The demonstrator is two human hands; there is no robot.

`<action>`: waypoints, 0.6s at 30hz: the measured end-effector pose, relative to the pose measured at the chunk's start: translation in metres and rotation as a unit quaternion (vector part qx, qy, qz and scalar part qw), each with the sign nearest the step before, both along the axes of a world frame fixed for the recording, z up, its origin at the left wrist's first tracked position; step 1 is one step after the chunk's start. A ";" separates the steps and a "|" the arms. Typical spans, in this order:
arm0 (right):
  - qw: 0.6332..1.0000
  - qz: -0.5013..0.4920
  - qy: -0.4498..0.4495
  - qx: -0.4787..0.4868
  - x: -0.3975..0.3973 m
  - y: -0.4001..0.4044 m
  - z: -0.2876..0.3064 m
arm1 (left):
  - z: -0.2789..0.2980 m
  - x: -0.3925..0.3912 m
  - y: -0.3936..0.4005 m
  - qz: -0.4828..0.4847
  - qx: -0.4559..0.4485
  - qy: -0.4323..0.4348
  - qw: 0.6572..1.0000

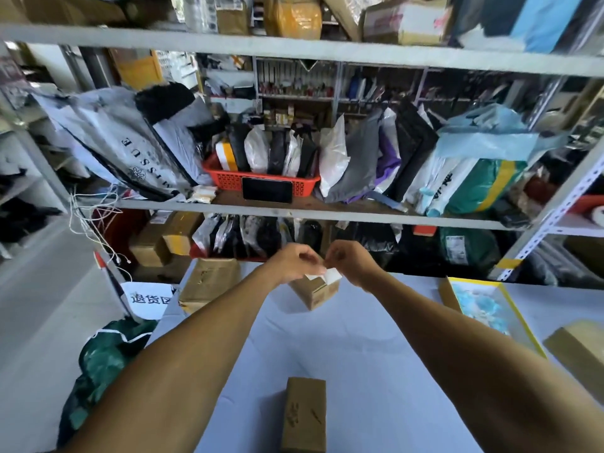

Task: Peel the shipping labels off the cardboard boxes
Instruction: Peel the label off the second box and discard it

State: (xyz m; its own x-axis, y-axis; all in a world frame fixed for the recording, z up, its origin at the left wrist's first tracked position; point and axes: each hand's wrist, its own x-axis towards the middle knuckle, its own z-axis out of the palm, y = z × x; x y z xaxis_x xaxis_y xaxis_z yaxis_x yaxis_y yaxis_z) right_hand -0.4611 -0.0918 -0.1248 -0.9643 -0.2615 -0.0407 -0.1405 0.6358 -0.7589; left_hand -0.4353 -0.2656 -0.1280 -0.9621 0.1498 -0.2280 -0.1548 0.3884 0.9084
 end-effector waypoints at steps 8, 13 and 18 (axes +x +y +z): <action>0.997 -0.028 0.024 -0.071 0.012 0.004 -0.004 | -0.005 -0.004 0.014 0.104 0.022 0.035 0.994; 0.996 -0.054 0.026 -0.062 0.020 0.009 -0.008 | -0.006 0.004 0.022 0.124 -0.033 0.105 0.986; 0.986 -0.125 0.037 -0.101 0.031 0.007 -0.004 | 0.001 0.017 0.033 0.109 -0.044 0.178 0.977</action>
